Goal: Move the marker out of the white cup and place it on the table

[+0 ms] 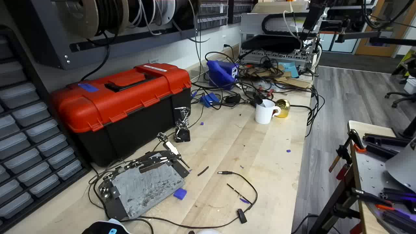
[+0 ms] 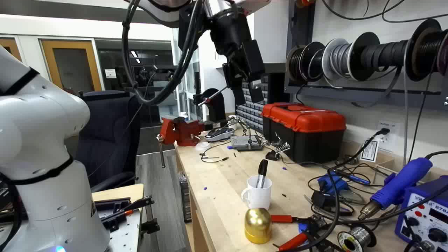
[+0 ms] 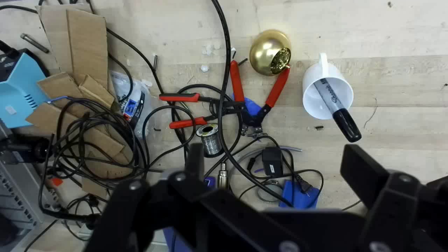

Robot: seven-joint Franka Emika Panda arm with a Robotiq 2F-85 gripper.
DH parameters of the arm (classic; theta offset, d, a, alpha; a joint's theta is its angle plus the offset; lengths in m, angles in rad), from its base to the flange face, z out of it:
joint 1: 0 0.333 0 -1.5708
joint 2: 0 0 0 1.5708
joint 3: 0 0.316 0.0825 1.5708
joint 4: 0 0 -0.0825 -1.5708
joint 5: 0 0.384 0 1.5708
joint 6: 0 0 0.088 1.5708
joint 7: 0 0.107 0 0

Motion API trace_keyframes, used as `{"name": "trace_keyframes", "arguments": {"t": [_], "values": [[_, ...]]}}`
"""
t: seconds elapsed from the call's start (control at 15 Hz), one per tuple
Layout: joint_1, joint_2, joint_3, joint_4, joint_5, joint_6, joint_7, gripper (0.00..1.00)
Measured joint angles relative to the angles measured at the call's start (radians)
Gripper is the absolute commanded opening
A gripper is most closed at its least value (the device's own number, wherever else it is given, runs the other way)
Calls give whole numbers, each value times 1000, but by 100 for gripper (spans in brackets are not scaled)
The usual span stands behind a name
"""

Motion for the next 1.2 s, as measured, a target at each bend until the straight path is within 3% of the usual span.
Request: {"name": "trace_keyframes", "arguments": {"t": [0.93, 1.2], "values": [[3, 2, 0, 1, 0, 1, -2, 100], [40, 52, 4, 36, 3, 9, -41, 100]]}}
